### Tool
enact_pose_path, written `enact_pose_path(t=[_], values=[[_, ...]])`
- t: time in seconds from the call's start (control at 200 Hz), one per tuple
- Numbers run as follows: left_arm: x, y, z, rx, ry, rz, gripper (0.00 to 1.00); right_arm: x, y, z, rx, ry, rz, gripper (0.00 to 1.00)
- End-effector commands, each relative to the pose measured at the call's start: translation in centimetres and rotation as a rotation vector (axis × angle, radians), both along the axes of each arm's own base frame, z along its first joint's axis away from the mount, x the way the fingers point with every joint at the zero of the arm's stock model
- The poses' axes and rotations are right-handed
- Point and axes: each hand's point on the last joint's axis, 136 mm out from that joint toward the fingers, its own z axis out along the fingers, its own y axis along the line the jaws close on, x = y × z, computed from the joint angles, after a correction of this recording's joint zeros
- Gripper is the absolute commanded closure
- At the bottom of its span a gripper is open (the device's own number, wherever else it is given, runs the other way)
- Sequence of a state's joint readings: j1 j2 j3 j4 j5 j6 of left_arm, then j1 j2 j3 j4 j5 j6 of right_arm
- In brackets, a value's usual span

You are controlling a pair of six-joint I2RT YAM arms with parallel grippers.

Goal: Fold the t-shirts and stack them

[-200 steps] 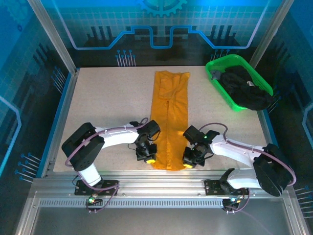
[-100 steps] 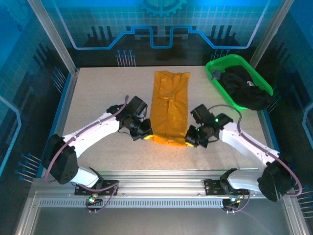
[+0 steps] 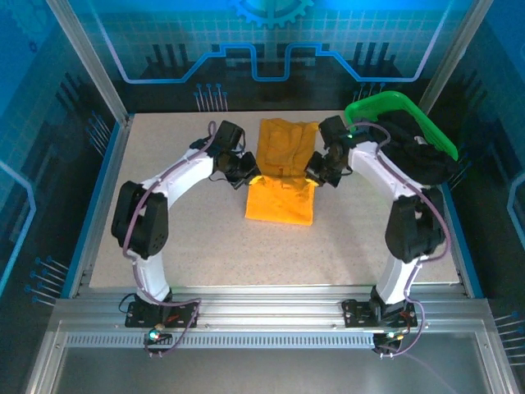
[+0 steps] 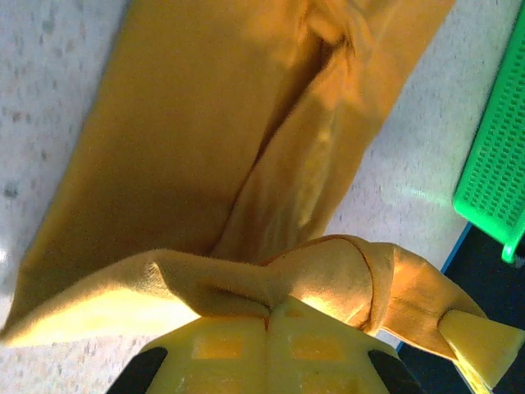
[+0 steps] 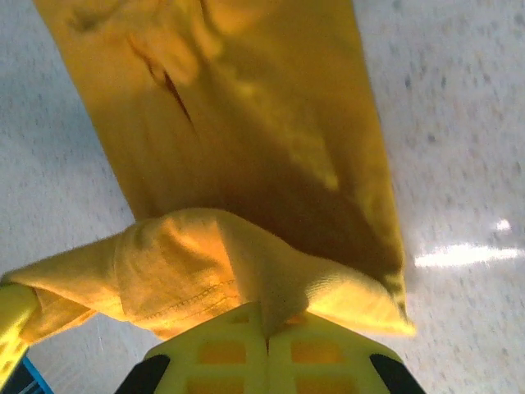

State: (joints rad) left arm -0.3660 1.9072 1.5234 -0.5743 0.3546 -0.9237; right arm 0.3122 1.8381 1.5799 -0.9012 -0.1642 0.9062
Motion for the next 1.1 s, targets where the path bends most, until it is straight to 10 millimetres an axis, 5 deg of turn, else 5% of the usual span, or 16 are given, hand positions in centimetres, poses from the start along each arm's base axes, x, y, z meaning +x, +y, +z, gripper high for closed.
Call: enact_pose_path(t=[0.0,0.18,0.235,0.325,0.425,0.52,0.66,0.855,1.095], values=[[2.7,0.0,0.0,-0.029,-0.029,-0.016,1.00,2.1,-0.6,-1.3,-0.025,0.032,0.012,1.00],[5.9,0.1,-2.6,-0.031,0.002,-0.013,1.00,4.6,-1.1,-4.9,-0.037,0.106,-0.015,1.00],[6.7,-0.1,-3.5,-0.033,0.010,-0.022,0.91,5.0,-1.2,-5.8,-0.041,0.125,-0.021,1.00],[7.6,-0.3,-4.8,-0.045,0.032,-0.038,0.67,6.2,-1.4,-6.7,-0.040,0.126,-0.013,0.81],[7.9,0.1,-4.3,-0.054,0.016,-0.036,0.50,7.5,-1.5,-5.4,-0.051,0.078,0.027,0.58],[7.0,1.2,-2.9,-0.033,-0.025,-0.022,0.45,7.5,-2.4,-3.7,-0.101,0.052,0.050,0.49],[2.5,3.9,-1.7,0.035,-0.045,0.035,0.45,4.8,-3.2,-1.8,-0.136,0.006,0.045,0.43],[-5.3,4.2,-4.7,-0.077,0.096,0.145,0.47,-2.3,-1.8,-3.5,-0.052,0.016,0.018,0.41],[-6.3,2.2,-8.0,-0.139,0.190,0.225,0.45,-6.0,0.3,-7.8,0.038,0.087,0.000,0.43]])
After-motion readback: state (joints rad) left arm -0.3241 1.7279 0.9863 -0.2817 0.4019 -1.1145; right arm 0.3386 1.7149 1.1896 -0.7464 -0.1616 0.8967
